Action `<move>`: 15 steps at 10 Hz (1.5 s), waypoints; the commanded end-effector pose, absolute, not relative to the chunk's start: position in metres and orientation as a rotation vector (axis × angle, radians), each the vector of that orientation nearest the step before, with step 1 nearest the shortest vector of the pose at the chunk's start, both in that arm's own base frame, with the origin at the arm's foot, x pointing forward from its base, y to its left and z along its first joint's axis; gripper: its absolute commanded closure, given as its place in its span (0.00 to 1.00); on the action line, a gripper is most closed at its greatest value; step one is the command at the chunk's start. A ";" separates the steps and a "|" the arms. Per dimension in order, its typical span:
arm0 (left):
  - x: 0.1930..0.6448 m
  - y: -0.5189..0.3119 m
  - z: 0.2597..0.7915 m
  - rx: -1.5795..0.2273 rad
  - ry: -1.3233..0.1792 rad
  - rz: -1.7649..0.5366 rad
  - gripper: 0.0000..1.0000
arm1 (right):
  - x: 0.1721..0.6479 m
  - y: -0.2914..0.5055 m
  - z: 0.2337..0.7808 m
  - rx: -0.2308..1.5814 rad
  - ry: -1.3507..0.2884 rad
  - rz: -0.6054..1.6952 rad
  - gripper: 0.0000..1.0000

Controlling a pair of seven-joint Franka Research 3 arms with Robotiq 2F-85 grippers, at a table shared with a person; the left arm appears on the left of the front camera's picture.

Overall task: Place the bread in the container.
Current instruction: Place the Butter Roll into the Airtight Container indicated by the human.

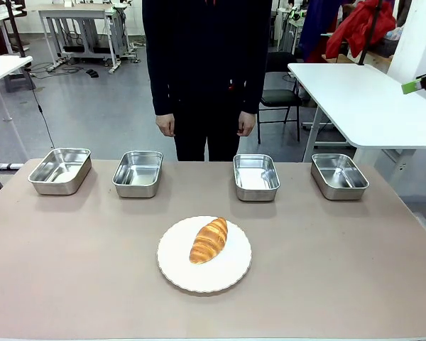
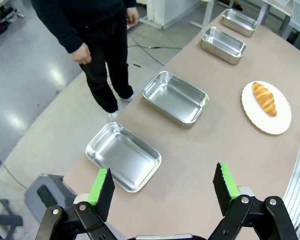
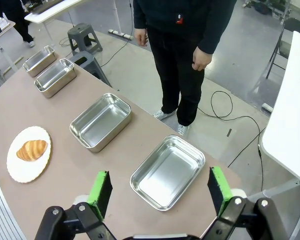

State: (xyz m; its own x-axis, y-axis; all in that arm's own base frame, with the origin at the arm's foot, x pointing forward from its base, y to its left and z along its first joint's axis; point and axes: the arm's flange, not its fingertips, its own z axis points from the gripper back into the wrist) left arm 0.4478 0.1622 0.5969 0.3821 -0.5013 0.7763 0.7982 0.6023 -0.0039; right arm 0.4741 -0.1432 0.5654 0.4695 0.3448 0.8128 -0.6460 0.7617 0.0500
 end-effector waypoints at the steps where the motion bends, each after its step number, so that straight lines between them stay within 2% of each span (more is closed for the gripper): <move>1: 0.447 0.161 0.598 -0.415 -0.823 -0.866 0.00 | 0.474 -0.142 0.566 0.381 -0.899 0.627 0.00; 15: 0.447 0.161 0.598 -0.415 -0.823 -0.866 0.00 | 0.474 -0.142 0.566 0.381 -0.899 0.627 0.00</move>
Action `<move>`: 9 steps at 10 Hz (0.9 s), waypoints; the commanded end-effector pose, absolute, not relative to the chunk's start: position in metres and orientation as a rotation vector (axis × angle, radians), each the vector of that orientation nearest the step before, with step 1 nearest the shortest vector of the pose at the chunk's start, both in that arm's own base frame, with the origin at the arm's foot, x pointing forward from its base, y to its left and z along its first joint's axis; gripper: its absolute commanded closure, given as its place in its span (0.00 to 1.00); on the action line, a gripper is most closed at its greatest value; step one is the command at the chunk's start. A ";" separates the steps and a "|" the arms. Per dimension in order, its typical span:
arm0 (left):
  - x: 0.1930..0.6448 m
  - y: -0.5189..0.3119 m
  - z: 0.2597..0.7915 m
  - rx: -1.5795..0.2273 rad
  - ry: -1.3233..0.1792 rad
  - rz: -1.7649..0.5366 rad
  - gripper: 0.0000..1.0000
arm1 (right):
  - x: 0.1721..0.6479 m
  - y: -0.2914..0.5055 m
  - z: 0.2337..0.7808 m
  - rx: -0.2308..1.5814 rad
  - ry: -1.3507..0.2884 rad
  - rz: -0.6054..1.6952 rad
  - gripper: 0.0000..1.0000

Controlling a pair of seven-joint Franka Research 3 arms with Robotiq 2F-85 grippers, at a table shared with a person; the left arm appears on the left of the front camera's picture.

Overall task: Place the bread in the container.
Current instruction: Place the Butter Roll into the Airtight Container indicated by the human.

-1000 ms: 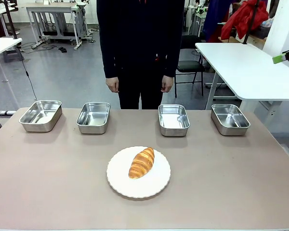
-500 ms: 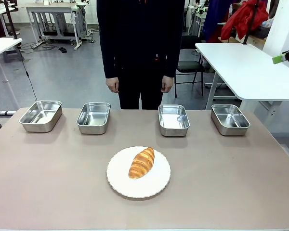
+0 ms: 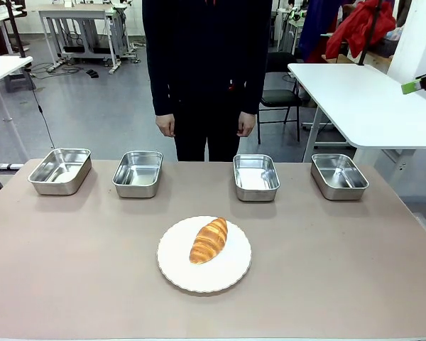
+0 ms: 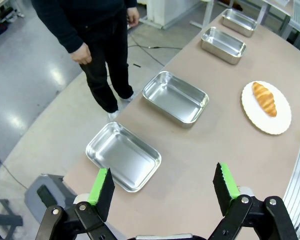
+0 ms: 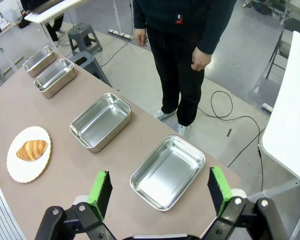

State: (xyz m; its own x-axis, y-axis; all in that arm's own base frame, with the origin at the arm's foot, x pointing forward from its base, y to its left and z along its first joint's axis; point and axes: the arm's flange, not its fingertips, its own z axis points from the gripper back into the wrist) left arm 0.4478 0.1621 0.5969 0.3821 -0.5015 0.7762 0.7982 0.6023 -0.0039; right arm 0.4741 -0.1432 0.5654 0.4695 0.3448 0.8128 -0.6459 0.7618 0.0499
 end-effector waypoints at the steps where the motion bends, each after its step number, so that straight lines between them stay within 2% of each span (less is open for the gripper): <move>1: 0.447 0.161 0.598 -0.415 -0.823 -0.866 0.00 | 0.474 -0.142 0.566 0.381 -0.899 0.627 0.00; 9: 0.447 0.161 0.598 -0.415 -0.823 -0.866 0.00 | 0.474 -0.142 0.566 0.381 -0.899 0.627 0.00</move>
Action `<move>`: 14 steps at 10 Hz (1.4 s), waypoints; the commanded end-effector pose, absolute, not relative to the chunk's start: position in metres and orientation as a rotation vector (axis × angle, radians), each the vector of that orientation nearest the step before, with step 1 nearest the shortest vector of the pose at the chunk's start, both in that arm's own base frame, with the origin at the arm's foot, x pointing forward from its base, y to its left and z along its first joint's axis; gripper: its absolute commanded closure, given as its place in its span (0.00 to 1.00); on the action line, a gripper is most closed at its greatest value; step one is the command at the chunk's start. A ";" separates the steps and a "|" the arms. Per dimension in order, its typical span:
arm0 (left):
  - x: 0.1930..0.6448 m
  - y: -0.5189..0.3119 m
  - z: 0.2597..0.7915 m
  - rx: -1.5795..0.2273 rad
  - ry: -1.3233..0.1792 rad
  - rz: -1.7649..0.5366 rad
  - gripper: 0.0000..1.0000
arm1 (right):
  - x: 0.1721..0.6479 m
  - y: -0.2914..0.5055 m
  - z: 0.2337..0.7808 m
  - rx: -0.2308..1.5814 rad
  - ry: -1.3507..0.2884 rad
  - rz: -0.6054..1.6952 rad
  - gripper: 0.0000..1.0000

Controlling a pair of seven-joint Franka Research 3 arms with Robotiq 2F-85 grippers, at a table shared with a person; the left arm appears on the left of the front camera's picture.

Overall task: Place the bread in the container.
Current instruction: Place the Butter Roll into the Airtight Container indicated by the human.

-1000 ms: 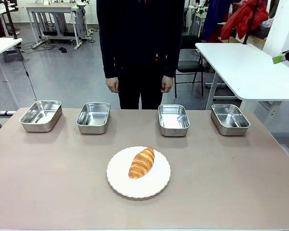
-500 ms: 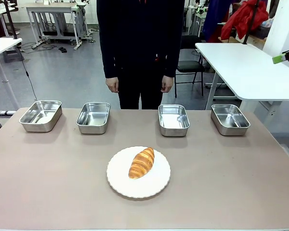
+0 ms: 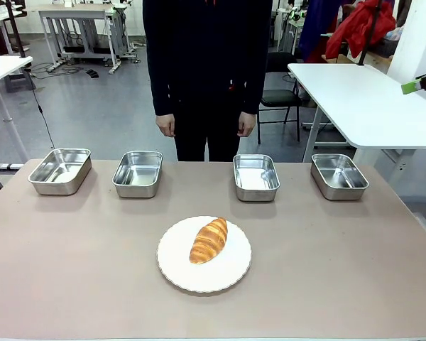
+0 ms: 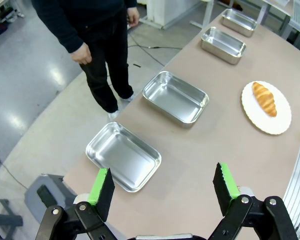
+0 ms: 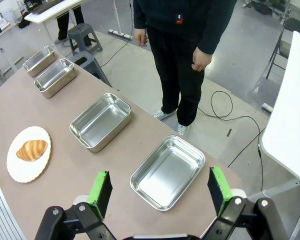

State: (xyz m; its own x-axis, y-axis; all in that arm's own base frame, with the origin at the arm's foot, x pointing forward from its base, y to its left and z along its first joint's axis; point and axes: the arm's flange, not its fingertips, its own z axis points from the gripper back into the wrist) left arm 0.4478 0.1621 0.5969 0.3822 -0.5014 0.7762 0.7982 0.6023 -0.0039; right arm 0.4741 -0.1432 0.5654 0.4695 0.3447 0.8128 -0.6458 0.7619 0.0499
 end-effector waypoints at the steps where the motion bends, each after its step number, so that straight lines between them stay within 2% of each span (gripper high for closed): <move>1: 0.447 0.161 0.598 -0.415 -0.823 -0.866 0.00 | 0.474 -0.142 0.566 0.381 -0.899 0.627 0.00; 14: 0.447 0.161 0.598 -0.415 -0.823 -0.866 0.00 | 0.474 -0.142 0.566 0.381 -0.899 0.627 0.00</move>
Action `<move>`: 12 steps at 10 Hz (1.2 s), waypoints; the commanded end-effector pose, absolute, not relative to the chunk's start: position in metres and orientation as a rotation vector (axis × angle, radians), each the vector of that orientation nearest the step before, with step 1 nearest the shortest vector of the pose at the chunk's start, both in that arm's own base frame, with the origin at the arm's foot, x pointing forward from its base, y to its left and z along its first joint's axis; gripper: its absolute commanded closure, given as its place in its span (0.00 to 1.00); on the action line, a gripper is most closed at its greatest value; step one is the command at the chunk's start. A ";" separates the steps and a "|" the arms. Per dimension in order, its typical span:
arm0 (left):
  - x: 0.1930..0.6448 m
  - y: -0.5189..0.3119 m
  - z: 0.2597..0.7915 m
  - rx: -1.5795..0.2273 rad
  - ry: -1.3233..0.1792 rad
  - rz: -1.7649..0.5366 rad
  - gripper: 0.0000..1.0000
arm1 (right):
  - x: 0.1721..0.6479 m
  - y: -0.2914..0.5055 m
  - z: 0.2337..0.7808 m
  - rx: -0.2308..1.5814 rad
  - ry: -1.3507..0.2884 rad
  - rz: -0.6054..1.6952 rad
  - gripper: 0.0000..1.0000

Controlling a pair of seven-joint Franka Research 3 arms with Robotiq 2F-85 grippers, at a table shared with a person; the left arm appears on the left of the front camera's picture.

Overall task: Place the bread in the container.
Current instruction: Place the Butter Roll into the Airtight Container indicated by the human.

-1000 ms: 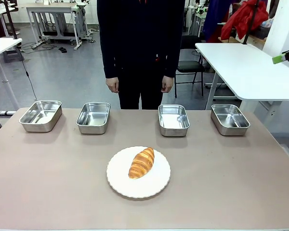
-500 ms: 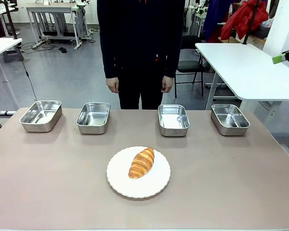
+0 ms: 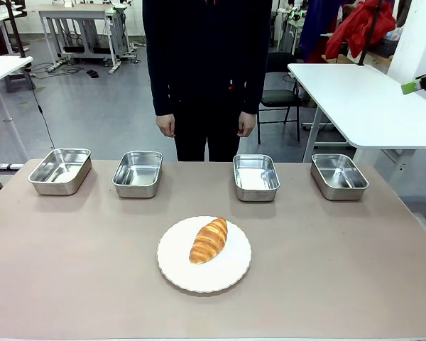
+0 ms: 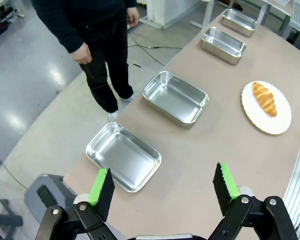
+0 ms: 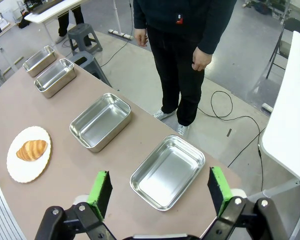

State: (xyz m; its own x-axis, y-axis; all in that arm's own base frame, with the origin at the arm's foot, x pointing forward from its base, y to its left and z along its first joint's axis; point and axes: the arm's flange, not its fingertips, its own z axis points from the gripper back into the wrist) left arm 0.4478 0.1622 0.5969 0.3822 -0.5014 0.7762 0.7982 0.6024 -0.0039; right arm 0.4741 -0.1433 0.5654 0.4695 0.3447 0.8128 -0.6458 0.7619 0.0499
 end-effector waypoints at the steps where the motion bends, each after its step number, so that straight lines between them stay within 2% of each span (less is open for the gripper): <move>1: 0.447 0.161 0.598 -0.415 -0.823 -0.866 0.00 | 0.474 -0.142 0.566 0.381 -0.899 0.627 0.00; 12: 0.447 0.161 0.598 -0.415 -0.823 -0.866 0.00 | 0.474 -0.142 0.566 0.381 -0.899 0.627 0.00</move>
